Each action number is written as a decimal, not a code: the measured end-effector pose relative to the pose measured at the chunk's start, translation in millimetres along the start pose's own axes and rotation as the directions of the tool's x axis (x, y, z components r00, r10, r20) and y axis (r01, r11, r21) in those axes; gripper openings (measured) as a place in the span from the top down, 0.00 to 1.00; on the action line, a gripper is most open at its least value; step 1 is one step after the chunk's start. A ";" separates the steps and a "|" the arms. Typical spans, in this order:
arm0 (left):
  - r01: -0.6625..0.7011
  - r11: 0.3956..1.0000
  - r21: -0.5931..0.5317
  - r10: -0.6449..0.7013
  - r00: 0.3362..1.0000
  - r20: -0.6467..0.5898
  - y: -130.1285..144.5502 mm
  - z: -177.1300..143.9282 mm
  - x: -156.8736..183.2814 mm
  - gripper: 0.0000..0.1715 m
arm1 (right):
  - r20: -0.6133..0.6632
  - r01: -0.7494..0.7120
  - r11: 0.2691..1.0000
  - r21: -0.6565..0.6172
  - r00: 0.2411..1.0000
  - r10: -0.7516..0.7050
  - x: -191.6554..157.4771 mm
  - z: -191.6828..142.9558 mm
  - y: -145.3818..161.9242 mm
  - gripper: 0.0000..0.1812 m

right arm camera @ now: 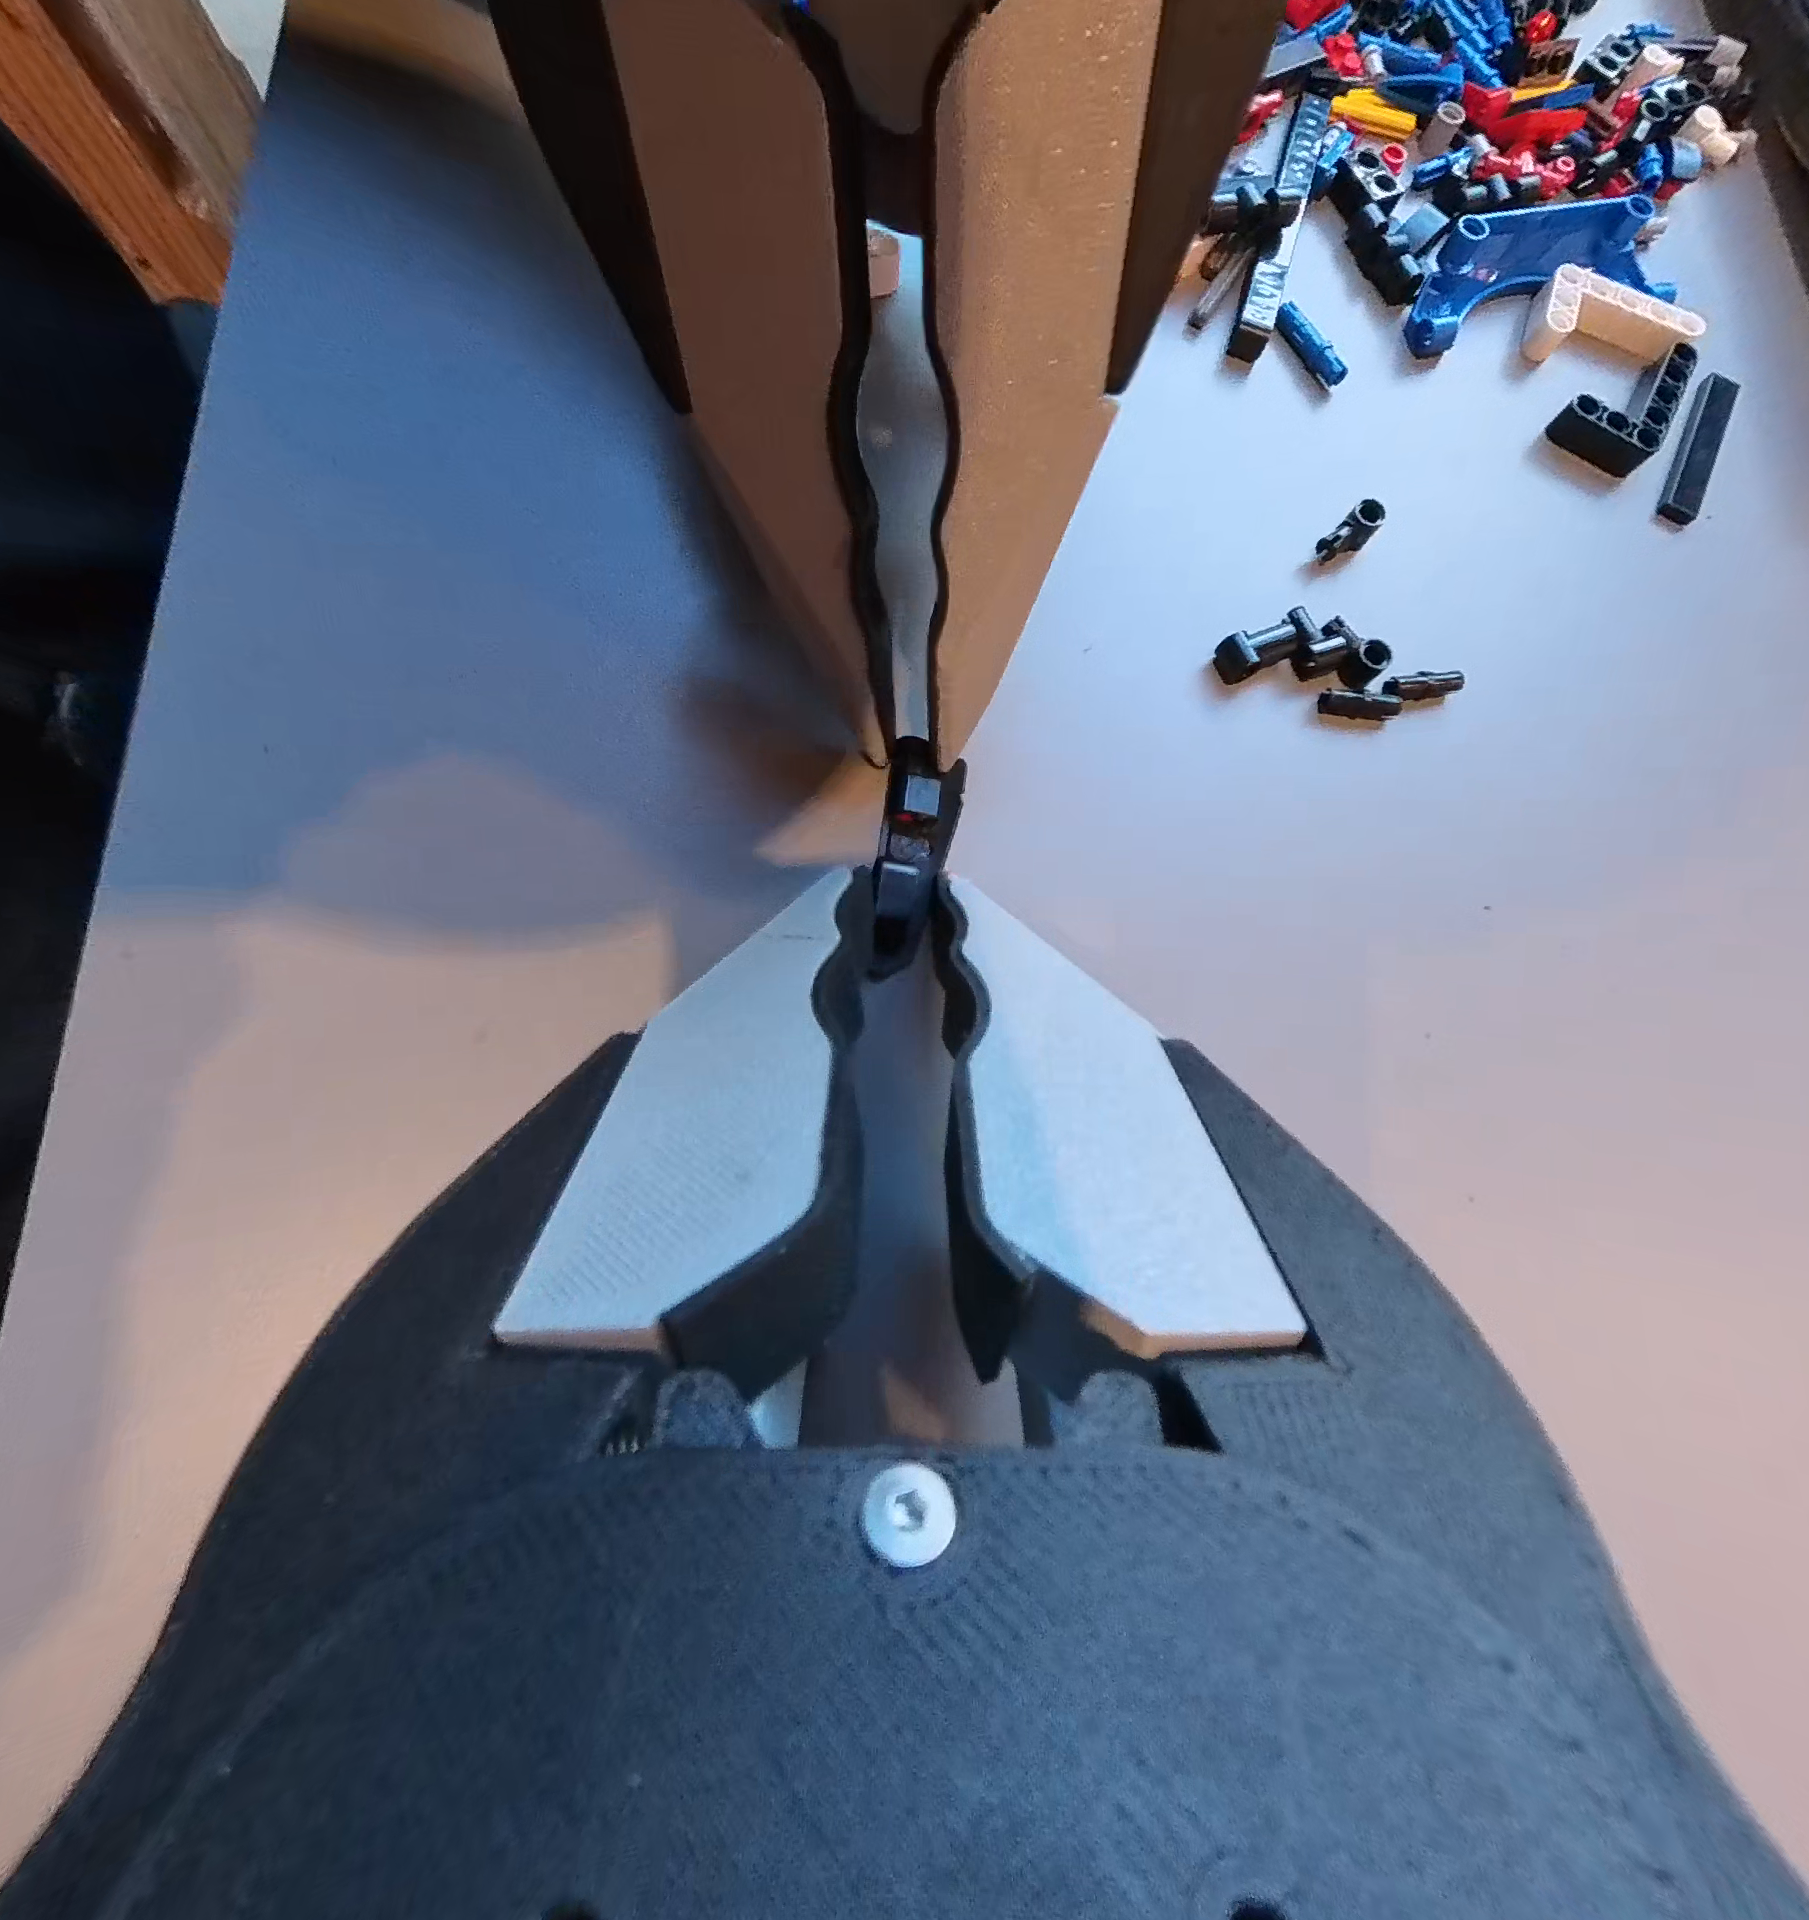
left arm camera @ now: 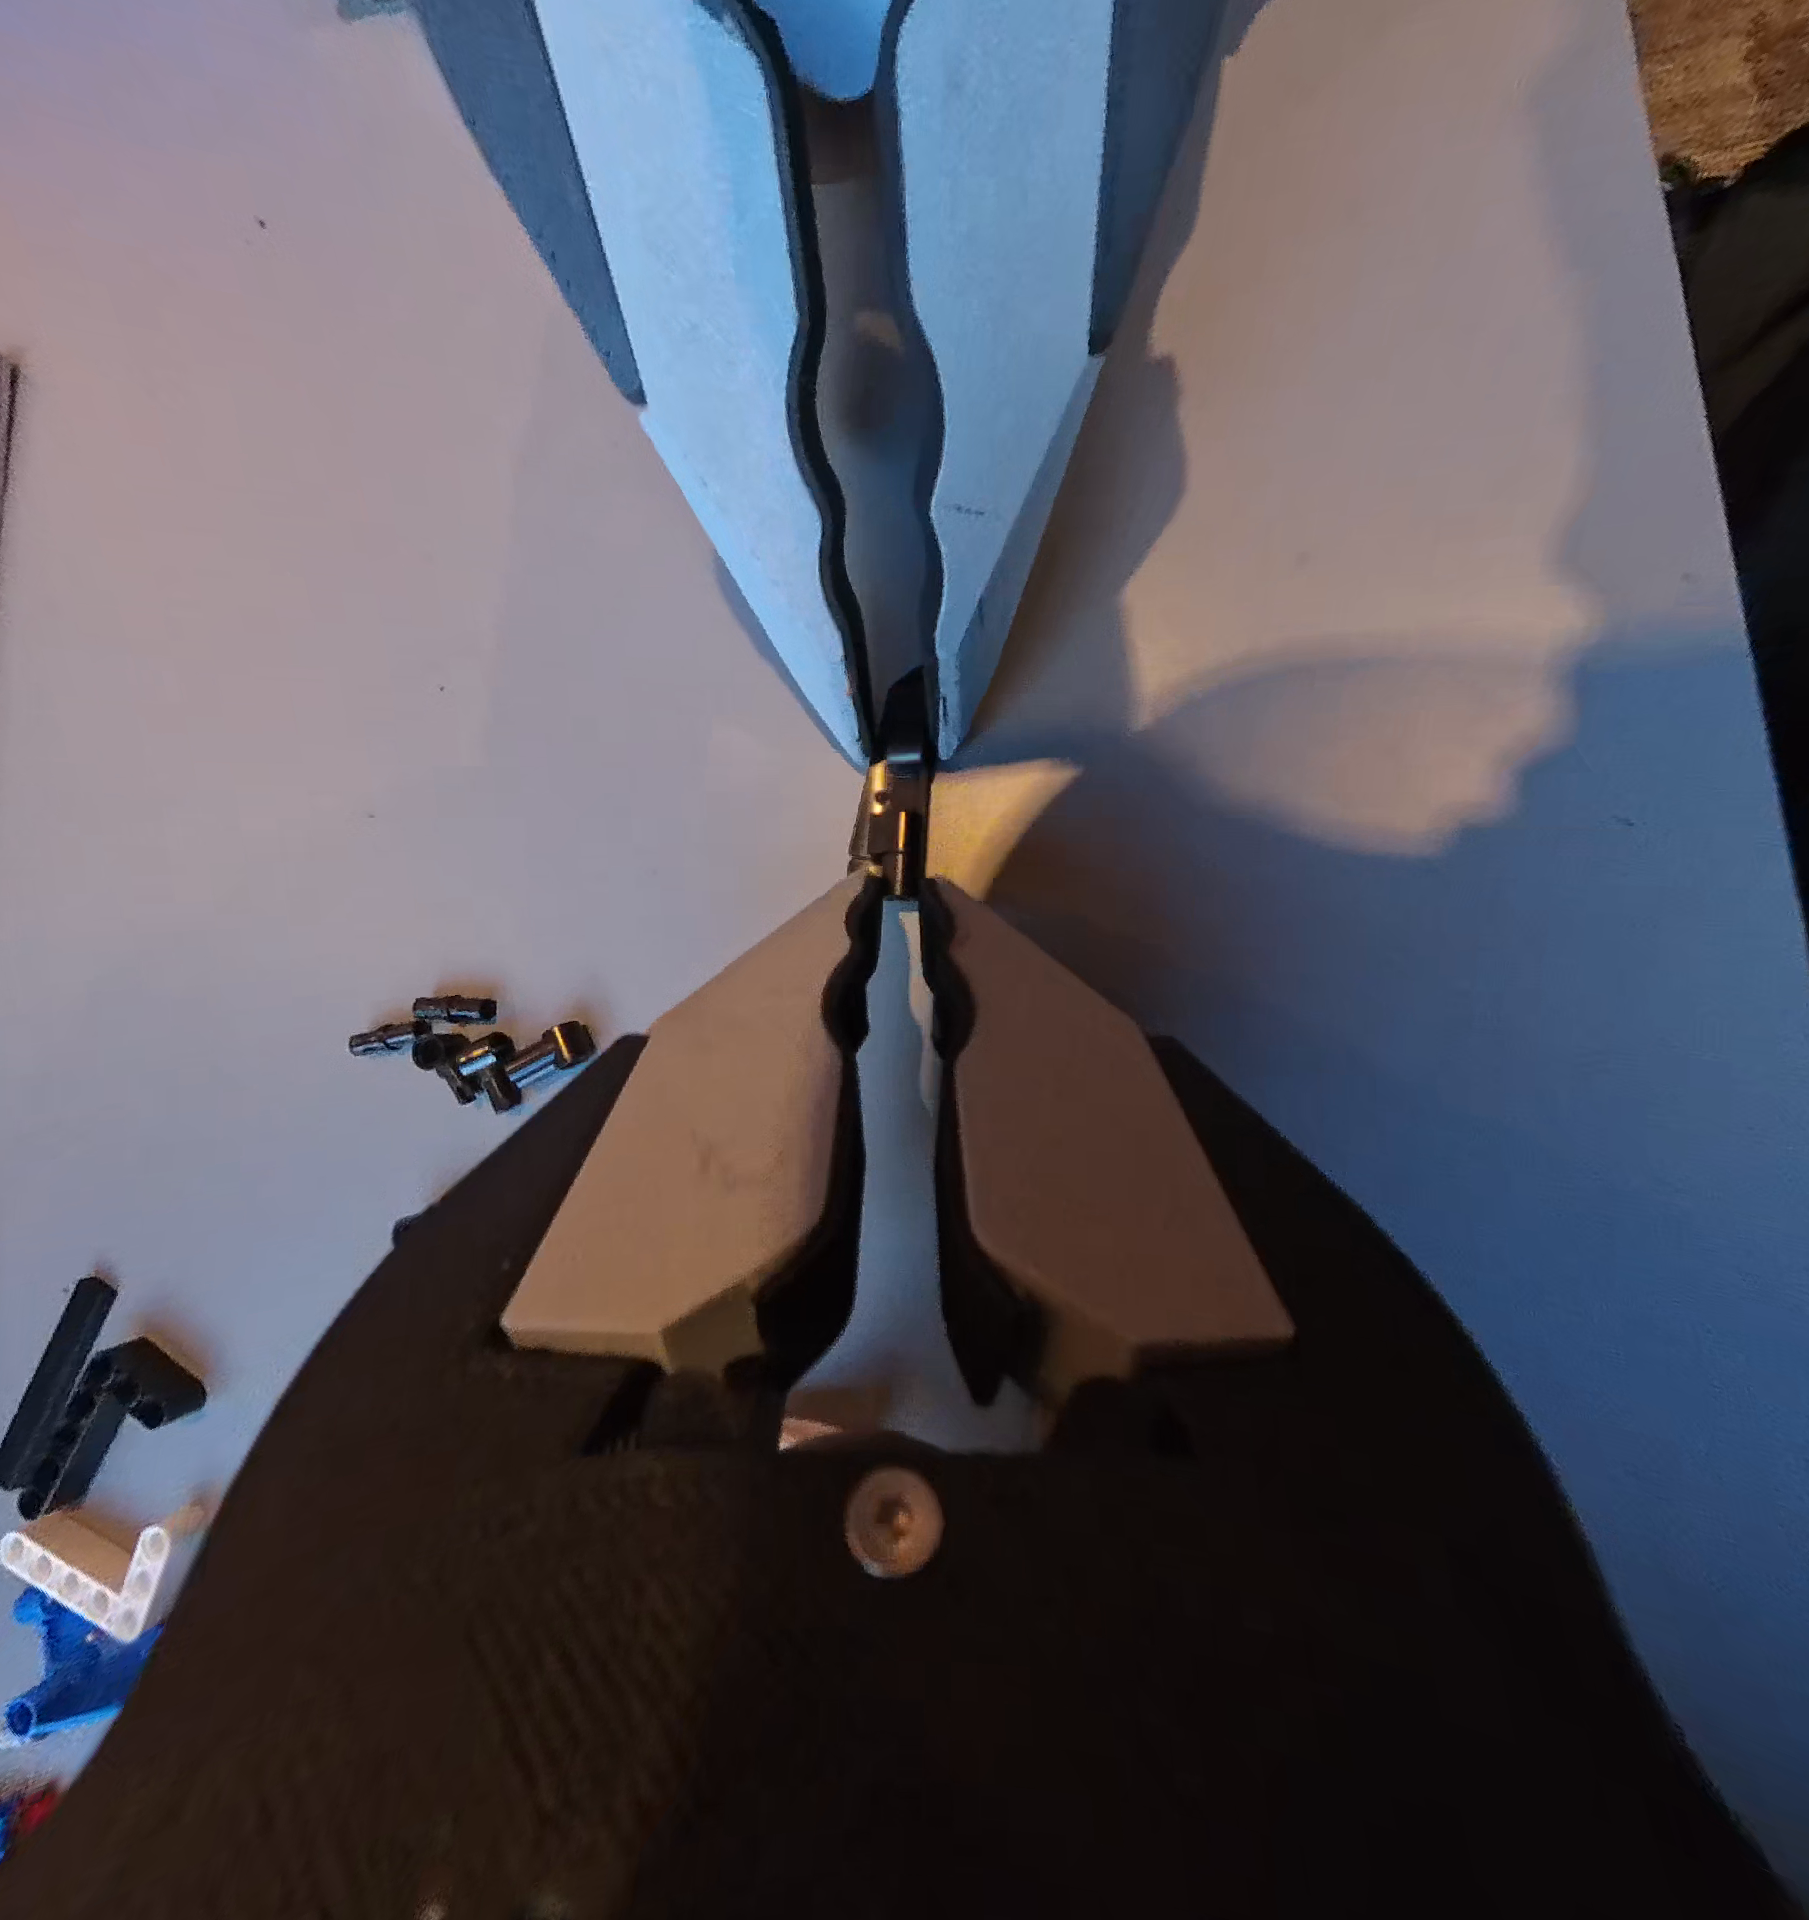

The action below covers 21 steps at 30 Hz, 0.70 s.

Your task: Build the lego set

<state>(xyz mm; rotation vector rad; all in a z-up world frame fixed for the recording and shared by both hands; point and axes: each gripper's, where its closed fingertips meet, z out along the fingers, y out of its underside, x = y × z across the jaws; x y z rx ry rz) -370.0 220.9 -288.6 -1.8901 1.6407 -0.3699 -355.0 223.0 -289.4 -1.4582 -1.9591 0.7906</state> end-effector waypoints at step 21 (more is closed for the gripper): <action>0.382 0.924 -0.017 -0.360 0.886 0.293 76.8 -92.5 -30.2 0.81 | -0.156 -0.182 0.981 0.071 0.969 0.191 41.5 -18.1 -22.6 0.82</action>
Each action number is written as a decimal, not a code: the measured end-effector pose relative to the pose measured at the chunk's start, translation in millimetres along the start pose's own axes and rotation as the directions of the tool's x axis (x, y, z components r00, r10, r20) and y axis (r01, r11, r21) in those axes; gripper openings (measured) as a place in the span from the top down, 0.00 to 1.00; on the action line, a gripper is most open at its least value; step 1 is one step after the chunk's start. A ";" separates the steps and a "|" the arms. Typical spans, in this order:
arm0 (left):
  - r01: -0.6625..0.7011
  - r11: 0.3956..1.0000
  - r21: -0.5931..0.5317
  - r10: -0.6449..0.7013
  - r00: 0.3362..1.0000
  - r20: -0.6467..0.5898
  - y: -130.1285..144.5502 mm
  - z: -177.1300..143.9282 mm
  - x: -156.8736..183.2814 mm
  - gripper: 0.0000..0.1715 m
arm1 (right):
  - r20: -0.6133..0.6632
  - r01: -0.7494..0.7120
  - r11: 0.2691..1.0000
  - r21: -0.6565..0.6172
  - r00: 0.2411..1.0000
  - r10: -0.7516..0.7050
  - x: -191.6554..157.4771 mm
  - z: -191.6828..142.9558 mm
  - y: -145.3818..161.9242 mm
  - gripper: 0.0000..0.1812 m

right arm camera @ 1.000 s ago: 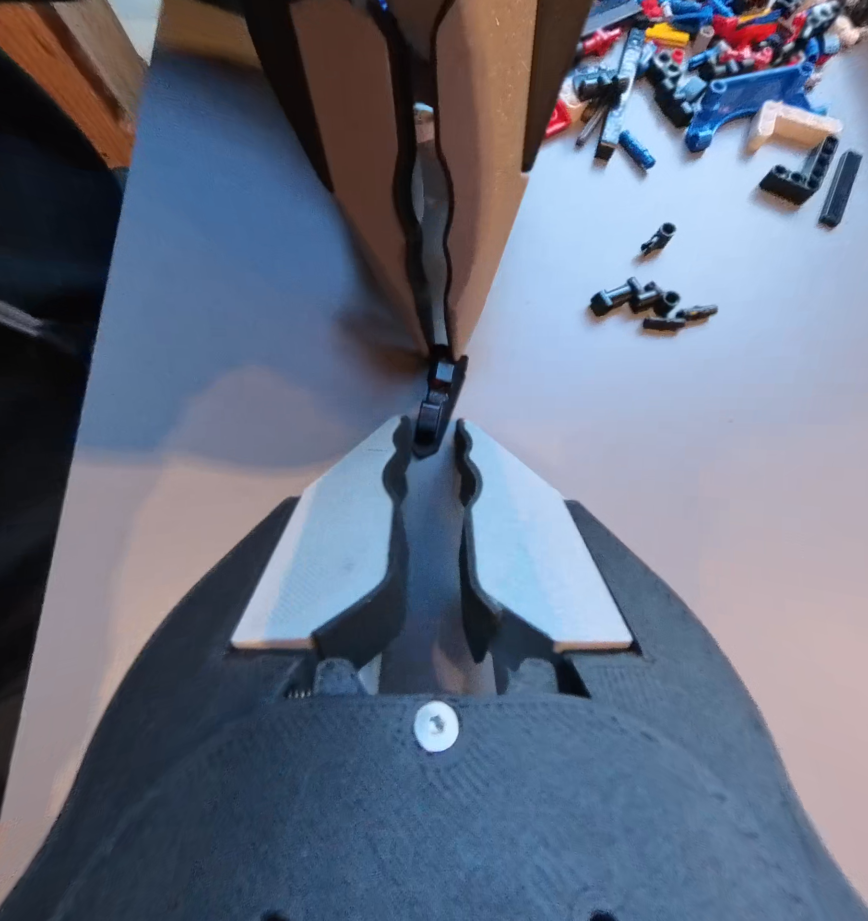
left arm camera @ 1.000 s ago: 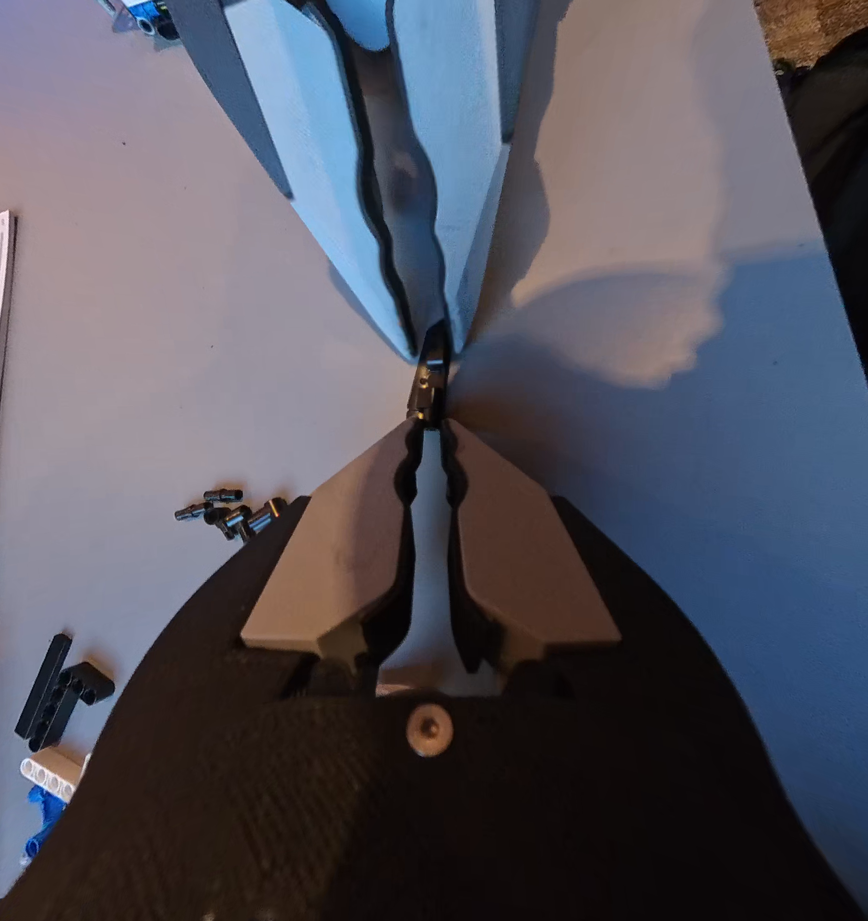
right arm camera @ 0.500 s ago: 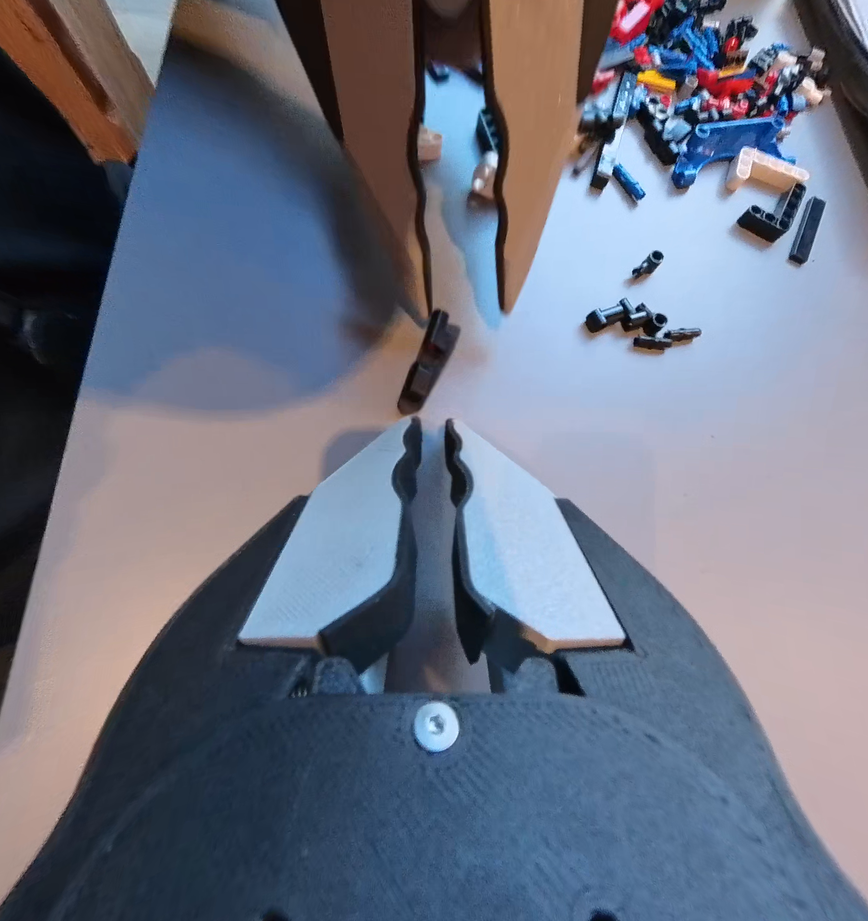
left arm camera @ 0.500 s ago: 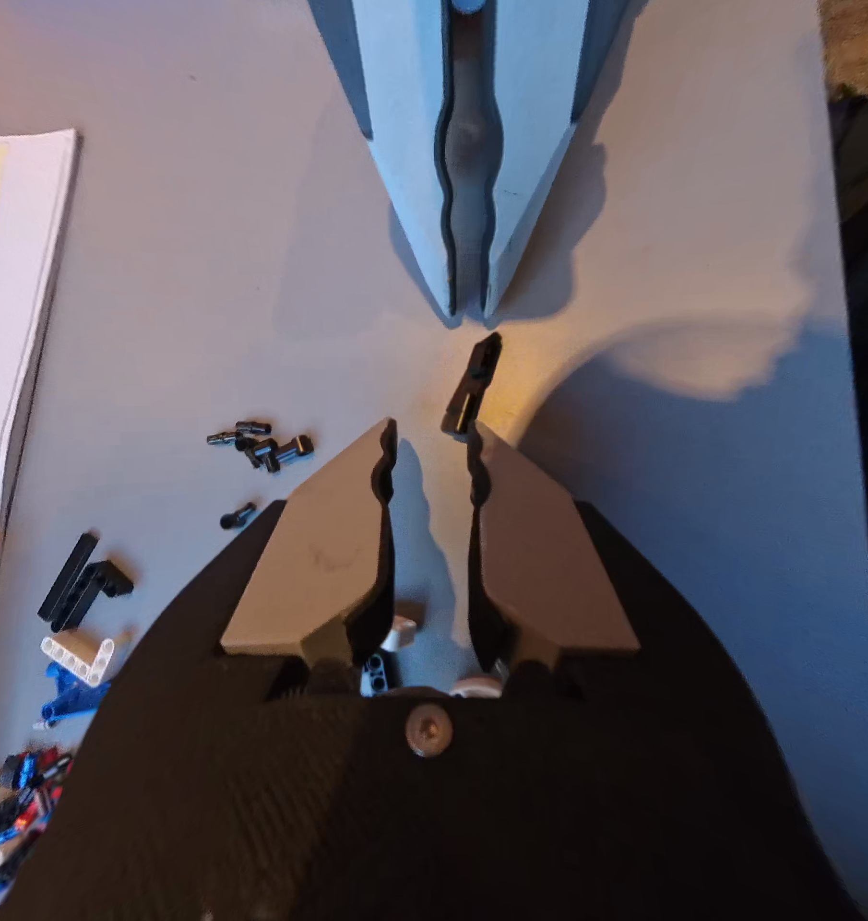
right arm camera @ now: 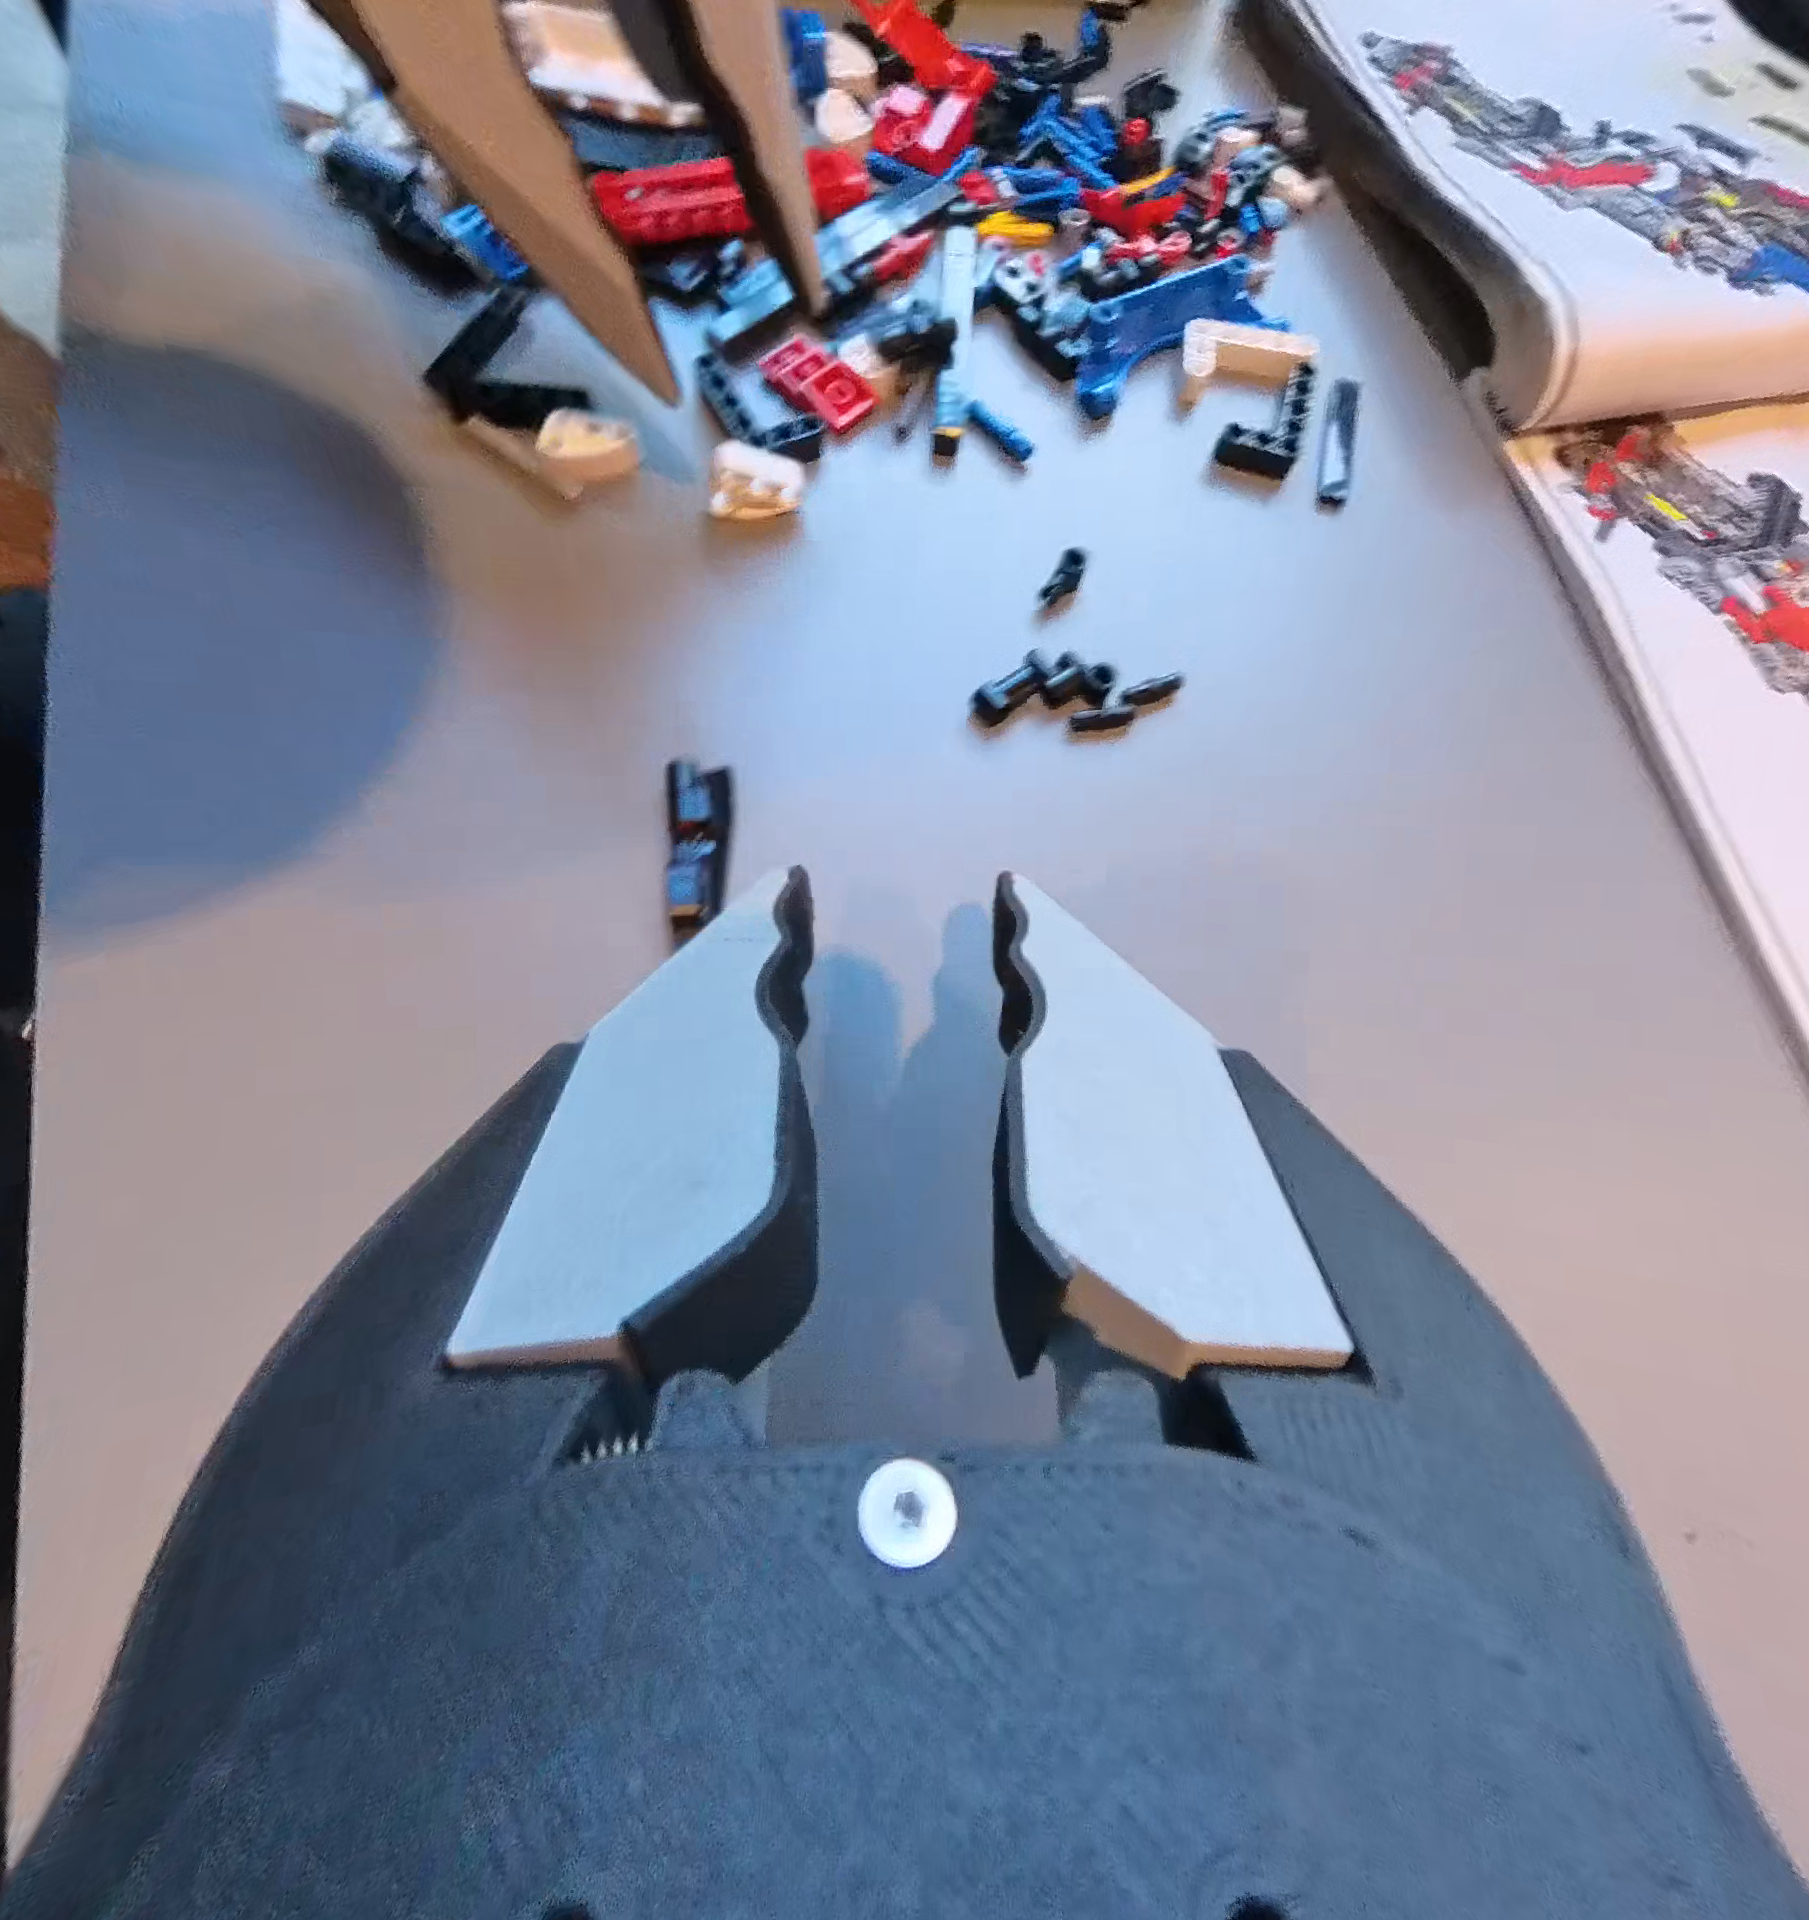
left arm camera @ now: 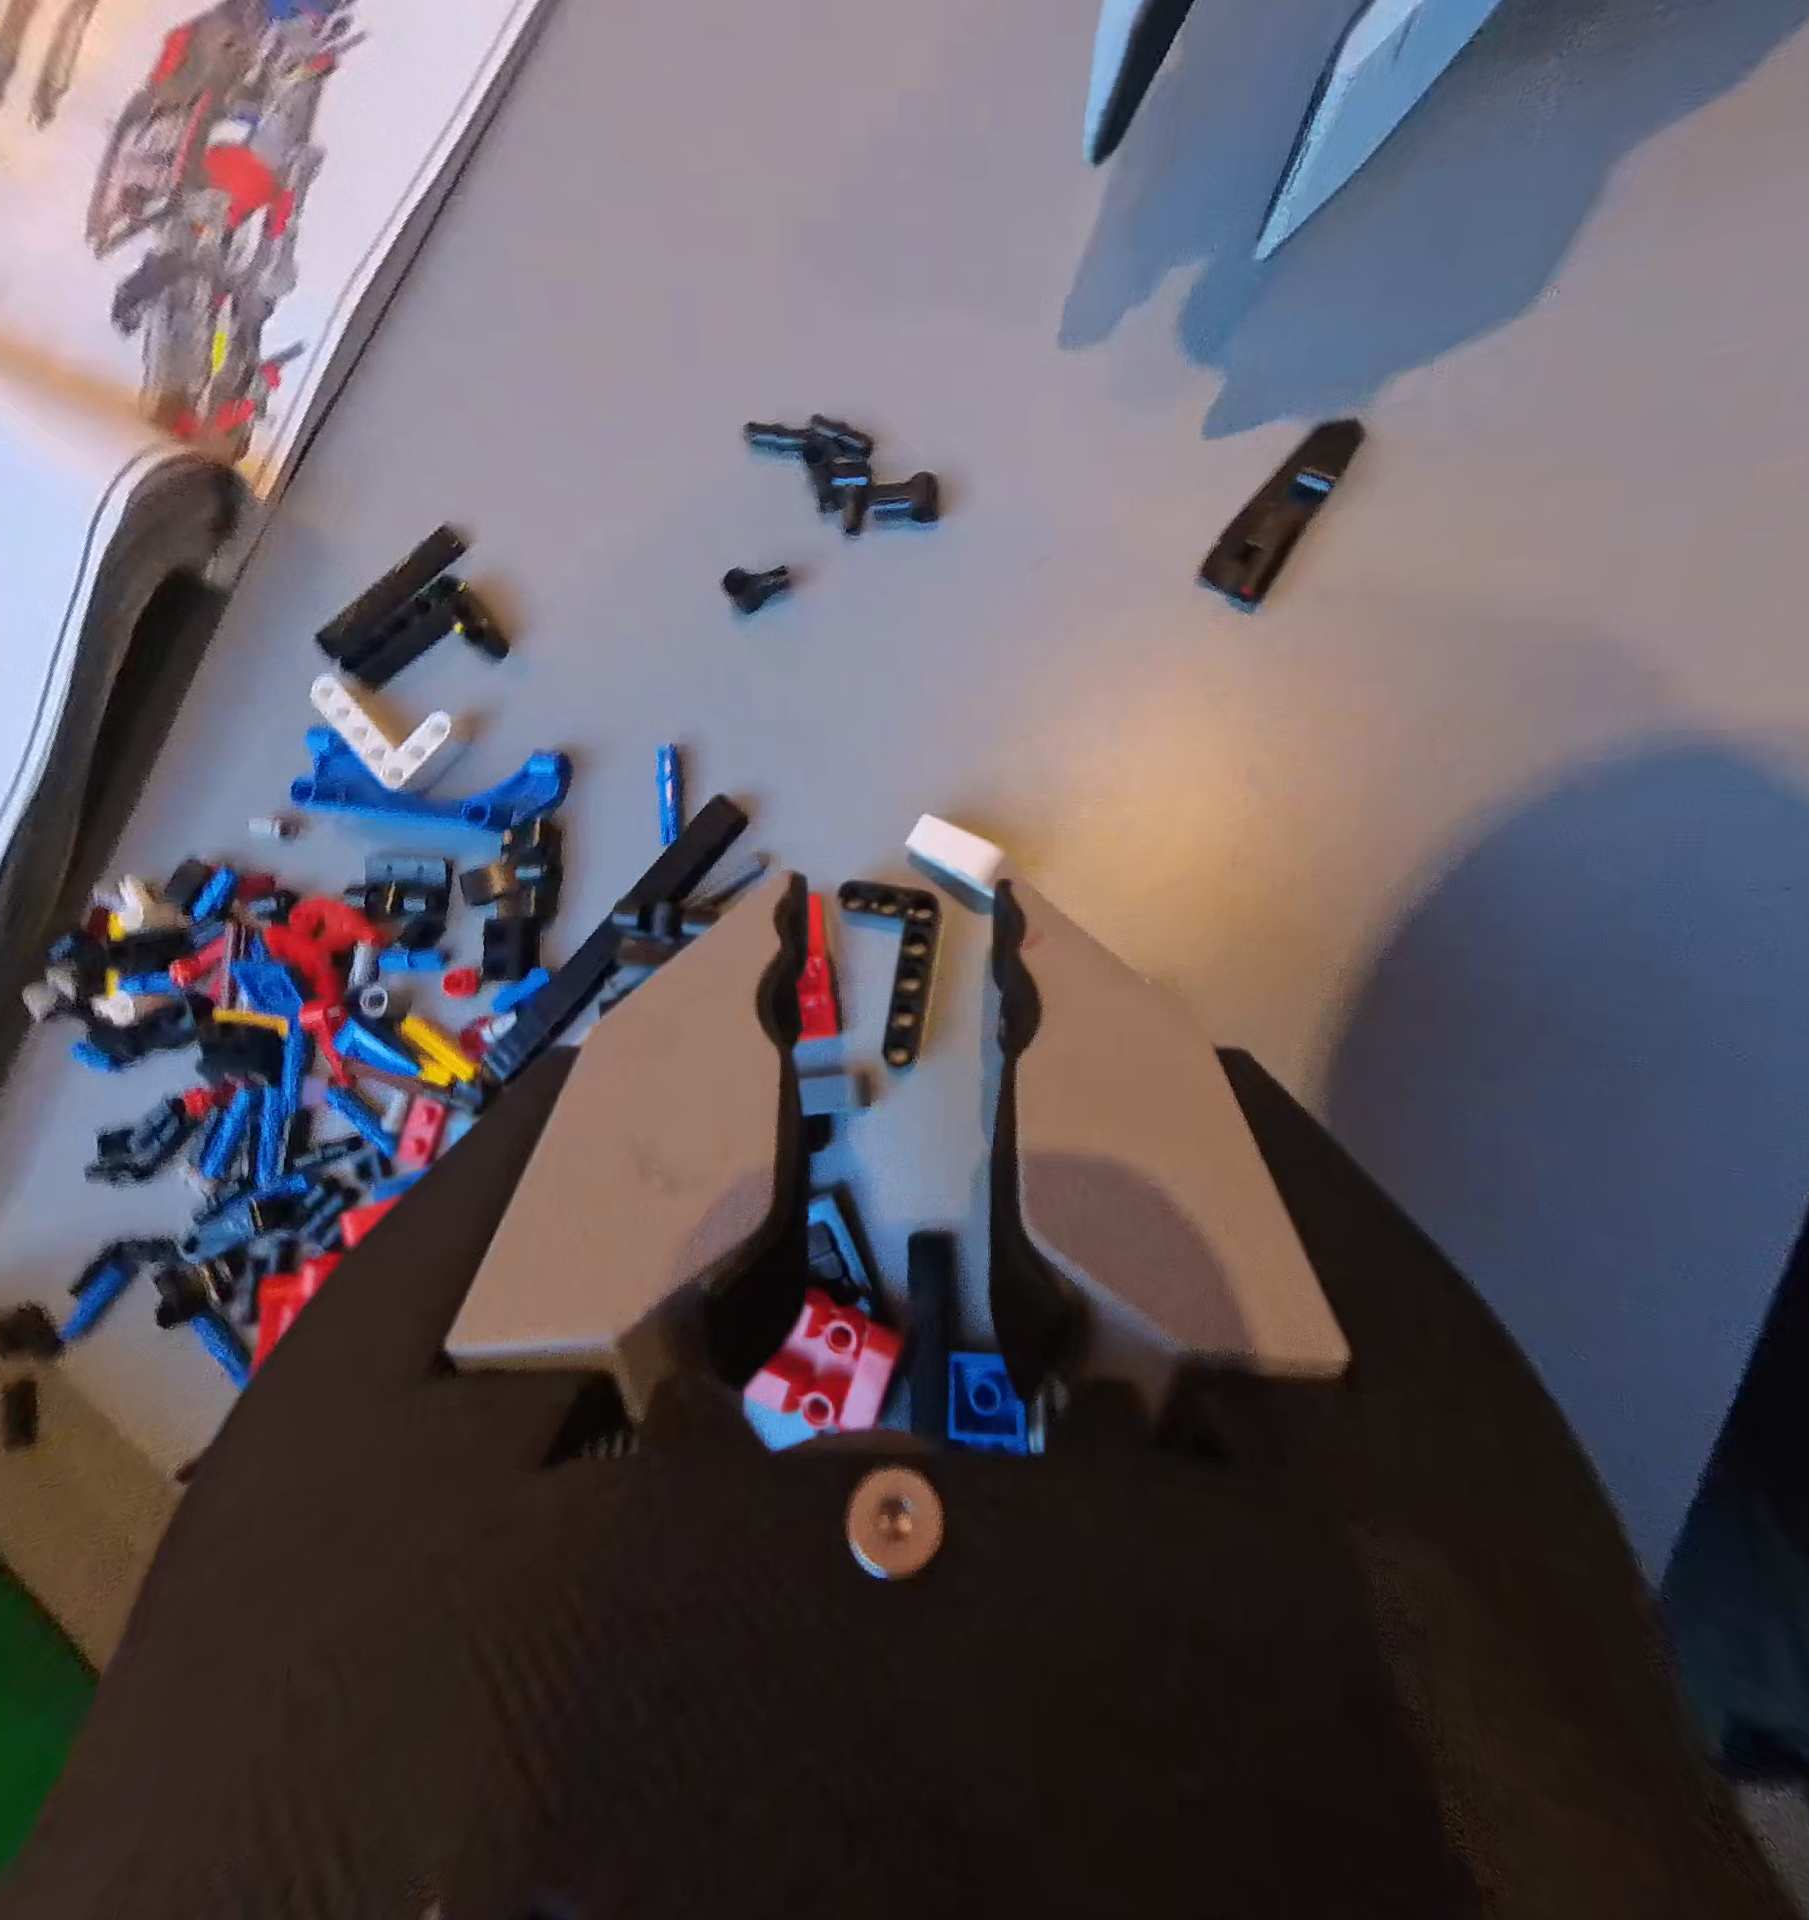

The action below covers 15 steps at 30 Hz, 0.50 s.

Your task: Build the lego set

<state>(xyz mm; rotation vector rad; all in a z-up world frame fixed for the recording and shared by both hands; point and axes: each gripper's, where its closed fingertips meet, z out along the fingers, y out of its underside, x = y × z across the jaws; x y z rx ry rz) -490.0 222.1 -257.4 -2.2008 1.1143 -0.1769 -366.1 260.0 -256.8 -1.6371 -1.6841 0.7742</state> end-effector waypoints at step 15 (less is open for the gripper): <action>0.022 0.997 -0.070 -0.010 0.987 0.160 8.8 28.8 -3.3 0.92 | -0.188 -0.194 0.968 0.159 0.957 0.222 42.3 -62.8 6.6 0.84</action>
